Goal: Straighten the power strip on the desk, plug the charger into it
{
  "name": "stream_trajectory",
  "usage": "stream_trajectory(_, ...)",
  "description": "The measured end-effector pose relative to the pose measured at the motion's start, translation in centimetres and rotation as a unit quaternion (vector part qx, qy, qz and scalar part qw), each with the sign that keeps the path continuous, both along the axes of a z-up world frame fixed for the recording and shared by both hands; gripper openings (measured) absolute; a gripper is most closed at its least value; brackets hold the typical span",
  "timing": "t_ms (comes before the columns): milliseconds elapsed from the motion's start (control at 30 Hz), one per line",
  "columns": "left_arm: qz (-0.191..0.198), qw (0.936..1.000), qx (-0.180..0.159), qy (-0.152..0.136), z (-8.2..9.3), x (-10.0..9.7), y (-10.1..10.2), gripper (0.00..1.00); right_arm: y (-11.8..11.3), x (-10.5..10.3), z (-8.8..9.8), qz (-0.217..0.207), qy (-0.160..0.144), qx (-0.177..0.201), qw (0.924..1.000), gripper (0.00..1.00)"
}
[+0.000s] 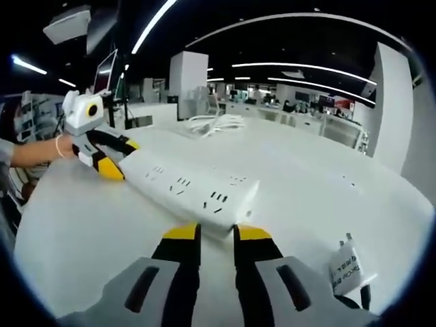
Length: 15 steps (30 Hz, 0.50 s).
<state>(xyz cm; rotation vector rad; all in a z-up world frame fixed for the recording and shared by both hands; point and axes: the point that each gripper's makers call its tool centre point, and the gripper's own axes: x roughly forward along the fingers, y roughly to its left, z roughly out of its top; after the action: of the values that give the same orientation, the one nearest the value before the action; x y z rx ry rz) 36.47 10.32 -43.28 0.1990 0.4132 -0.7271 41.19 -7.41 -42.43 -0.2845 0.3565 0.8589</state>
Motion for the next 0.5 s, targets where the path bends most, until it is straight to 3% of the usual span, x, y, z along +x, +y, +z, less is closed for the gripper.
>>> stream_trajectory(500,-0.013,0.9999,0.004,0.008,-0.05,0.39,0.17,0.40,-0.27,-0.05,-0.01,-0.010,0.001,0.002,0.9999,0.14)
